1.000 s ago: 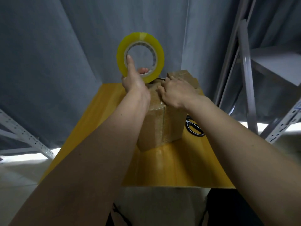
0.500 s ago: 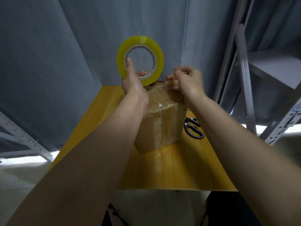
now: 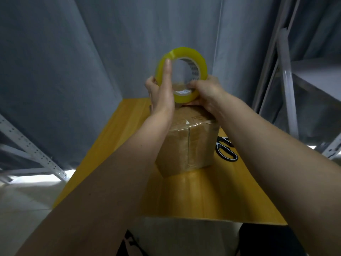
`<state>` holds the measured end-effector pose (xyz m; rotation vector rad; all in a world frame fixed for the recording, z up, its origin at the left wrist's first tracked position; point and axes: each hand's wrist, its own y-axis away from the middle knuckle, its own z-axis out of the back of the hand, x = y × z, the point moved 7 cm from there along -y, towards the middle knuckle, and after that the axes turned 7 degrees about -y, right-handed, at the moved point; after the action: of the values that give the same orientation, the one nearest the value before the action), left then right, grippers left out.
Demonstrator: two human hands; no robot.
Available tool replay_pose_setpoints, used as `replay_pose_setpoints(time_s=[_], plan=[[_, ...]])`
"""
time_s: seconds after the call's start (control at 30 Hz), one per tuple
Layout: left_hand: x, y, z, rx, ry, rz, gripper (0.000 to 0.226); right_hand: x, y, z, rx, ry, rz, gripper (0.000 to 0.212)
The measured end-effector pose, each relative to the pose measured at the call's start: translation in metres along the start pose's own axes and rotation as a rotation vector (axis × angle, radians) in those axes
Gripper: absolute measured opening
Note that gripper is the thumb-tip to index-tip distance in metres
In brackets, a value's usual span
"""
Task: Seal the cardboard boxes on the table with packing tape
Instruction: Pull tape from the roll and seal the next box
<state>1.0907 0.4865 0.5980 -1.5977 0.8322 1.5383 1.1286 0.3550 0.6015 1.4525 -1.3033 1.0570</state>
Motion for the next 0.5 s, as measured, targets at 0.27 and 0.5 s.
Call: replay_pose_setpoints(time_s=[0.27,0.5], plan=[[0.005,-0.003,-0.008,0.098,-0.019,0.041,0.085,0.012,0.0,0.028,-0.14,-0.042,0.086,0.023],[0.003,0.005,-0.023,0.159,-0.191,0.016,0.129,0.016,0.011,0.052,-0.284,0.007,0.196,0.018]])
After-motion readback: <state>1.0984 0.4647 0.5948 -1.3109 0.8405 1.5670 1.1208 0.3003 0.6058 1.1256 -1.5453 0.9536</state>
